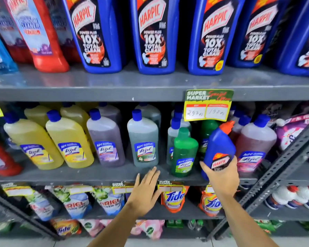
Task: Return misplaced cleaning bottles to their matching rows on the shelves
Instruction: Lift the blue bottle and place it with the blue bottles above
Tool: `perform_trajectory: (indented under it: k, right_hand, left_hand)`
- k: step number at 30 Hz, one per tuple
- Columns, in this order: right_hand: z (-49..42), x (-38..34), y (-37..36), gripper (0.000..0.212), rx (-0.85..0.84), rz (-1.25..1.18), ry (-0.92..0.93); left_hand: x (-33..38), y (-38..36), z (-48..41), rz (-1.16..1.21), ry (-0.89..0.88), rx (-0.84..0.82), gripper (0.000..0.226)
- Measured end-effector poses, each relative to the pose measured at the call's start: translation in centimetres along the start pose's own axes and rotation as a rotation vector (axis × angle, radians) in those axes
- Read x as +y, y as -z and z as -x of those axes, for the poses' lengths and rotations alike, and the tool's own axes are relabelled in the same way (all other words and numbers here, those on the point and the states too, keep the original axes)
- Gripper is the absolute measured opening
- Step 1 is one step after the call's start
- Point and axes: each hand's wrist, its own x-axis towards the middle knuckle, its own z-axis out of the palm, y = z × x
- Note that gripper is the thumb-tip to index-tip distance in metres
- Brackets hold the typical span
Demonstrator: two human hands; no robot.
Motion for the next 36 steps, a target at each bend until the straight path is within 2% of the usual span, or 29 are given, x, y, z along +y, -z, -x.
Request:
perform_trajectory:
  k: [2, 5, 9, 12, 15, 17, 19, 24, 28, 32, 36]
  right_hand:
    - [0.9, 0.1, 2.2, 0.115, 0.013, -0.001, 0.031]
    - [0.9, -1.3, 6.5, 0.12, 0.062, -0.112, 0.082]
    - [-1.5, -7.3, 13.1, 0.087, 0.259, -0.348, 0.376]
    - [-4.3, -12.7, 17.1, 0.083, 0.309, -0.509, 0.511]
    - [-6.8, -17.9, 19.5, 0.095, 0.362, -0.524, 0.591]
    - [-8.3, -20.7, 19.9, 0.104, 0.374, -0.43, 0.597]
    - [-9.5, -22.7, 19.6, 0.106, 0.358, -0.347, 0.591]
    - [-11.4, -24.7, 17.5, 0.124, 0.188, -0.214, 0.473]
    - [-11.7, -25.2, 16.6, 0.13, 0.148, -0.08, 0.424]
    - [-11.2, -25.3, 16.4, 0.13, 0.092, -0.105, 0.396]
    - [-11.1, -24.5, 16.8, 0.143, -0.021, -0.142, 0.43]
  left_hand:
    - [1.2, 3.1, -0.5, 0.175, -0.073, 0.084, 0.061]
    - [4.0, 10.3, -2.0, 0.227, -0.282, 0.324, 0.056]
    - [8.0, 20.6, -4.2, 0.145, -0.518, 0.701, 0.051]
    - [9.5, 26.3, -6.0, -0.027, -0.49, 0.868, 0.054]
    - [9.8, 28.8, -7.1, -0.101, -0.323, 0.751, 0.057]
    - [9.5, 28.7, -7.7, -0.167, -0.223, 0.638, 0.056]
    - [9.3, 28.4, -7.9, -0.223, -0.173, 0.594, 0.056]
    - [9.3, 28.1, -7.9, -0.196, -0.163, 0.62, 0.06]
    - [9.5, 27.9, -7.8, -0.179, -0.147, 0.63, 0.06]
    - [9.4, 27.8, -7.8, -0.176, -0.132, 0.625, 0.06]
    - [9.1, 27.8, -7.9, -0.198, -0.155, 0.606, 0.059]
